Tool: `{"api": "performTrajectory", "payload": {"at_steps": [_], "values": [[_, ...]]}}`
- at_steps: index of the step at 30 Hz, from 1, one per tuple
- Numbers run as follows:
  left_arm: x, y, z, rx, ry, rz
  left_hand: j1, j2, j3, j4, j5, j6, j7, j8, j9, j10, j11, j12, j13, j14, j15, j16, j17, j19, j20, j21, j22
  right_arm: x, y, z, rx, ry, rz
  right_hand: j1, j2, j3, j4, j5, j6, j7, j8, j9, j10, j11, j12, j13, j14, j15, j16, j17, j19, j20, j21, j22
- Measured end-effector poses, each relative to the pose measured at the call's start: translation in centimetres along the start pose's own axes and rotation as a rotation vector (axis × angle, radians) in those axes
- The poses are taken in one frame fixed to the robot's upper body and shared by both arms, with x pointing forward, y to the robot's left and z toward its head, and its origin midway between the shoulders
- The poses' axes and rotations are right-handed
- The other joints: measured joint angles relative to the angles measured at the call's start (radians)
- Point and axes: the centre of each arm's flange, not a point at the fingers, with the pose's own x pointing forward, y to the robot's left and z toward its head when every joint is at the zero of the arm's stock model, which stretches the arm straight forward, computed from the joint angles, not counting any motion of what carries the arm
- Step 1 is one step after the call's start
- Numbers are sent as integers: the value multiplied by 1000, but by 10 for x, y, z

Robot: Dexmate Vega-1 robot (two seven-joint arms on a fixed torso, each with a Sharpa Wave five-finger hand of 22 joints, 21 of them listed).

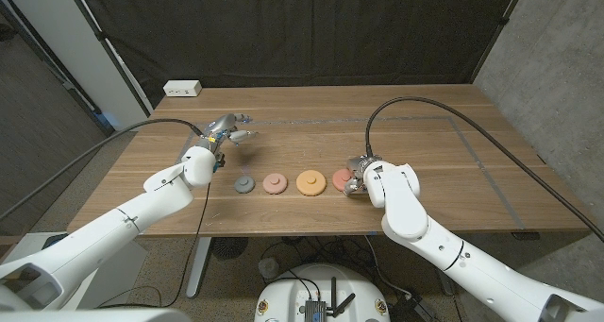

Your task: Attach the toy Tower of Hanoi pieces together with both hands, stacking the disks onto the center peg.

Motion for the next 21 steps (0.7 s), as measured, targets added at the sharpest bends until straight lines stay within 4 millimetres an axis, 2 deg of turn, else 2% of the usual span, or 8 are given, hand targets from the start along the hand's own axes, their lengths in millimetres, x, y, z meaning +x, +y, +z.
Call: {"api": "performTrajectory", "payload": {"at_steps": [3, 7, 16, 21], "values": [[0, 0, 0, 0, 0, 0, 0, 0, 0, 0, 0, 0, 0, 0, 0, 0, 0, 0, 0, 0, 0, 1, 0, -6, 2, 4, 0, 0, 1, -1, 1, 1, -2, 6, 7, 12, -11, 7, 51, -12, 18, 0, 51, -15, 17, 5, 39, -9, 28, 52, 29, -12, 22, 11], [1, 0, 2, -2, -3, 1, 0, 0, 0, 0, 0, 0, 0, 0, 0, 0, 0, 0, 0, 0, 0, 1, 0, -8, 3, 4, -5, 0, 2, -2, 10, -4, -18, 8, 8, 31, -11, 16, 76, 2, 39, 2, 80, -8, 34, 19, 78, -25, 53, 99, 59, -20, 41, 18], [2, 0, 3, -3, -6, 1, 0, 0, 0, 0, 0, 0, 0, 0, 0, 0, 0, 0, 0, -2, -2, 5, -5, -9, 1, 11, -8, 0, 3, -4, 29, -18, -58, 2, 16, 51, -31, 45, 112, 39, 65, 3, 126, 39, 58, 21, 148, -52, 97, 134, 116, -38, 60, 37], [2, 0, 4, -2, -6, 2, 0, 0, 0, 0, 4, 0, 0, 0, 0, 0, 0, 0, 0, -2, -2, 5, -5, -9, 1, 11, -9, 0, 3, -6, 39, -25, -77, 2, 16, 58, -38, 56, 128, 54, 68, 3, 140, 53, 64, 21, 178, -67, 109, 134, 137, -44, 63, 46]]}}
